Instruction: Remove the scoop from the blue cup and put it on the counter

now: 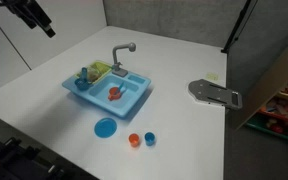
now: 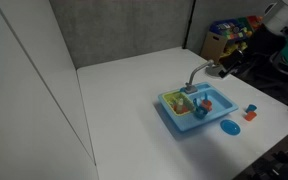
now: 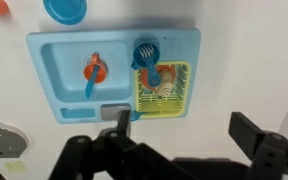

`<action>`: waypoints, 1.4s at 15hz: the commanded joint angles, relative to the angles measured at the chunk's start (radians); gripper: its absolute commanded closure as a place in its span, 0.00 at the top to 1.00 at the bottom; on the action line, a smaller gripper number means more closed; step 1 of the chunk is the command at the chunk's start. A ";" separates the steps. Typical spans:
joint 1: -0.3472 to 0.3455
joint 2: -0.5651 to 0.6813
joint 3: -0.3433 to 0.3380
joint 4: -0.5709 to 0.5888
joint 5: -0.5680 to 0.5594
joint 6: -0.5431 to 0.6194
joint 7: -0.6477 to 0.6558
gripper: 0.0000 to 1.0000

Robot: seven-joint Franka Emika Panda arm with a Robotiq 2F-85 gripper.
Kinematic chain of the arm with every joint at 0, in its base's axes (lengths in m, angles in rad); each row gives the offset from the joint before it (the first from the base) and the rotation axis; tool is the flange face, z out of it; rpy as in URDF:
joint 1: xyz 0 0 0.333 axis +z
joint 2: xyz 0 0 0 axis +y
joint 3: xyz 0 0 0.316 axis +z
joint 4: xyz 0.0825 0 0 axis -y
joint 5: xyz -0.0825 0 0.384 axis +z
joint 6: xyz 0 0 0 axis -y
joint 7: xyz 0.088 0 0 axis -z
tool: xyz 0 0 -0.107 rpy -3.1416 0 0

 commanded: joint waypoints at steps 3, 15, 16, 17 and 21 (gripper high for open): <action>0.009 0.000 -0.010 0.001 -0.004 -0.002 0.002 1.00; -0.005 0.065 -0.012 0.057 -0.018 -0.023 0.014 1.00; -0.008 0.081 -0.012 0.069 -0.024 -0.028 0.019 1.00; -0.009 0.101 -0.014 0.086 -0.027 -0.034 0.021 1.00; -0.009 0.179 -0.025 0.143 -0.056 -0.058 0.025 1.00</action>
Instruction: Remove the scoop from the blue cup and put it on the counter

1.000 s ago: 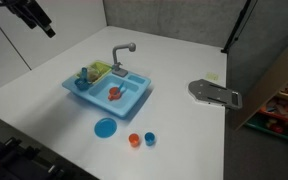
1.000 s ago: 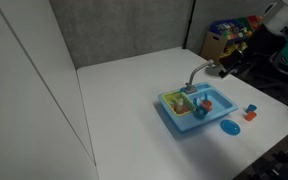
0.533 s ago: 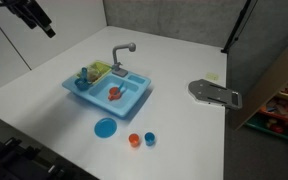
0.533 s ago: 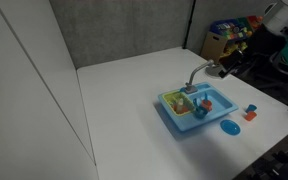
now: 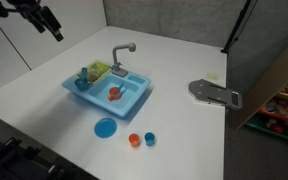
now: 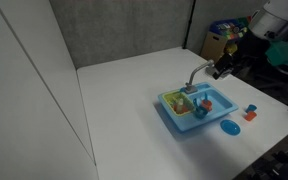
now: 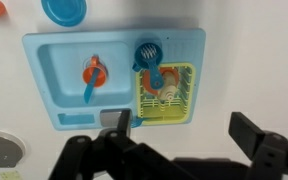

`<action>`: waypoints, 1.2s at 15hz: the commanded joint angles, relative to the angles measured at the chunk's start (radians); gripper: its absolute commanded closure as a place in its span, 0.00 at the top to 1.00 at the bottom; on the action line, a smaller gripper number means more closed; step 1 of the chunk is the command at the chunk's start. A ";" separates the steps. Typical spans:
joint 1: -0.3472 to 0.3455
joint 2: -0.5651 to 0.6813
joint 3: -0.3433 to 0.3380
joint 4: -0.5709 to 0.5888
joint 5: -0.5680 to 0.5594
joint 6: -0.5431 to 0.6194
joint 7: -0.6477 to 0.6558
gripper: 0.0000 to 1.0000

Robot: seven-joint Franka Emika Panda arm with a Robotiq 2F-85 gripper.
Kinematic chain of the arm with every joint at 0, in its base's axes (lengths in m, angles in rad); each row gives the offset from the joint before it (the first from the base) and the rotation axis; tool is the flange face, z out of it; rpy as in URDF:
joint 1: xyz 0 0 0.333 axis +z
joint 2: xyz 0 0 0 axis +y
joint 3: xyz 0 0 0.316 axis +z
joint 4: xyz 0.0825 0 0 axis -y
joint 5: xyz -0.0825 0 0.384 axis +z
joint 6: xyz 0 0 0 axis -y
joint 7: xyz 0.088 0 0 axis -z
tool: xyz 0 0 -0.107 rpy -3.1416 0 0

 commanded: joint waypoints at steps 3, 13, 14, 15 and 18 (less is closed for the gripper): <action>-0.008 0.114 -0.024 0.091 -0.081 -0.069 0.035 1.00; 0.024 0.282 -0.061 0.131 -0.158 -0.005 0.017 1.00; 0.028 0.301 -0.064 0.136 -0.165 0.011 0.022 1.00; 0.032 0.320 -0.069 0.142 -0.178 0.029 0.029 1.00; 0.051 0.380 -0.092 0.163 -0.219 0.085 0.051 1.00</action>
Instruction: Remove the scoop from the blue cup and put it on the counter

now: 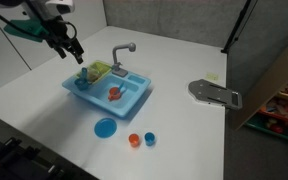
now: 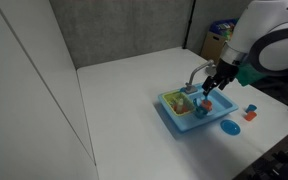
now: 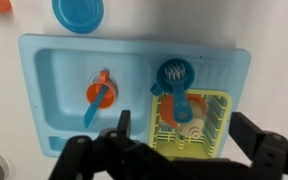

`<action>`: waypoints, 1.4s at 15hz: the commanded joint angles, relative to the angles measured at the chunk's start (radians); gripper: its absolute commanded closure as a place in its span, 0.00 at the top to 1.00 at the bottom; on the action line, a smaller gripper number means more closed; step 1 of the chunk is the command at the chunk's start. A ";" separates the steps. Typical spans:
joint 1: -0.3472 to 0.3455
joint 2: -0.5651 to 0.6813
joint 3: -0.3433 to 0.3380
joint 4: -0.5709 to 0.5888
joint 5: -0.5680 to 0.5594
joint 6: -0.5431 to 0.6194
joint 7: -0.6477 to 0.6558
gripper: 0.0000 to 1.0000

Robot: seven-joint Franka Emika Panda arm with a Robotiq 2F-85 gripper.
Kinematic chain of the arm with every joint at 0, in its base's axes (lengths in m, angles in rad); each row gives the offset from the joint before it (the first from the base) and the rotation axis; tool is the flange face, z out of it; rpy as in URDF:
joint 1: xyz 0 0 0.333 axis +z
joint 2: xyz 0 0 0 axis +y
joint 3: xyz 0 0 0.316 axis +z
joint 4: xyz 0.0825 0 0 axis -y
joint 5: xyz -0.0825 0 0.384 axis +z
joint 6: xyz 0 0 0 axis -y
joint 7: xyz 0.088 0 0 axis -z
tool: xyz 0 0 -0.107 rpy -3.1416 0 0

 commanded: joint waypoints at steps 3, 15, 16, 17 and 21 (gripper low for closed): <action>0.053 0.115 -0.057 0.067 -0.085 0.075 0.062 1.00; 0.168 0.277 -0.140 0.158 -0.075 0.164 0.065 1.00; 0.174 0.289 -0.143 0.165 -0.071 0.171 0.062 1.00; 0.180 0.299 -0.147 0.171 -0.069 0.176 0.062 1.00; 0.198 0.332 -0.161 0.200 -0.062 0.177 0.063 1.00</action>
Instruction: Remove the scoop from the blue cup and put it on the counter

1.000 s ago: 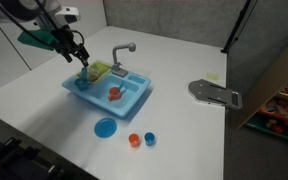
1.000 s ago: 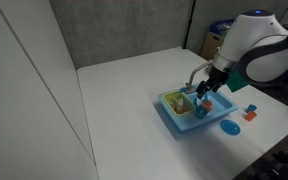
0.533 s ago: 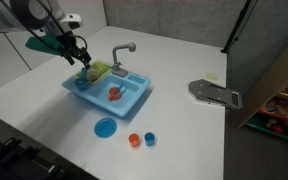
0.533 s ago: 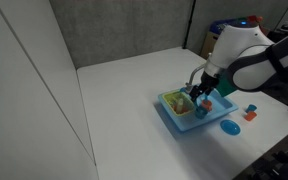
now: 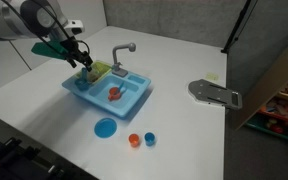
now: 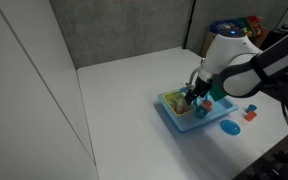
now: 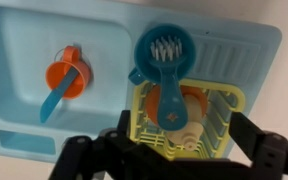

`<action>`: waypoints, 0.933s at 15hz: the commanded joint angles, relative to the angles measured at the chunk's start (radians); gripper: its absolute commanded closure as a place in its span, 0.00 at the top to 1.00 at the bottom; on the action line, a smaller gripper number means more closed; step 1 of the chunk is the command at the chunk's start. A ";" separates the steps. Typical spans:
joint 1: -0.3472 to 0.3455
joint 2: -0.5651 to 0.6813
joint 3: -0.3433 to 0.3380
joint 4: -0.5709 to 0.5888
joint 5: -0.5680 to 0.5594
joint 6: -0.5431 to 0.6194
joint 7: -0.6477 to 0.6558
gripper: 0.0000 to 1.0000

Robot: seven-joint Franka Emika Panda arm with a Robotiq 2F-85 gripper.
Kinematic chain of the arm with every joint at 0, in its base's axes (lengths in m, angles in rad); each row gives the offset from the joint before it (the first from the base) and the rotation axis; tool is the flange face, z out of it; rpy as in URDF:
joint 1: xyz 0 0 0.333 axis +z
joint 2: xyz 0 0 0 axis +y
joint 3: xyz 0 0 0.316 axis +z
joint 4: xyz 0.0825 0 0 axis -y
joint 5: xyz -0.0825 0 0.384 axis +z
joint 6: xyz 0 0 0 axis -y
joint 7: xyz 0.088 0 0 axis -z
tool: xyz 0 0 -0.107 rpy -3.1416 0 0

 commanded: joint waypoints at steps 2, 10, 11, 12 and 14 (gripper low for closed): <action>0.028 0.036 -0.026 0.045 0.002 0.000 0.025 0.76; 0.045 0.006 -0.045 0.035 -0.005 -0.017 0.040 0.19; 0.046 -0.002 -0.046 0.031 -0.004 -0.021 0.040 0.11; 0.051 -0.009 -0.053 0.029 -0.008 -0.024 0.049 0.06; 0.058 -0.026 -0.061 0.023 -0.012 -0.029 0.060 0.01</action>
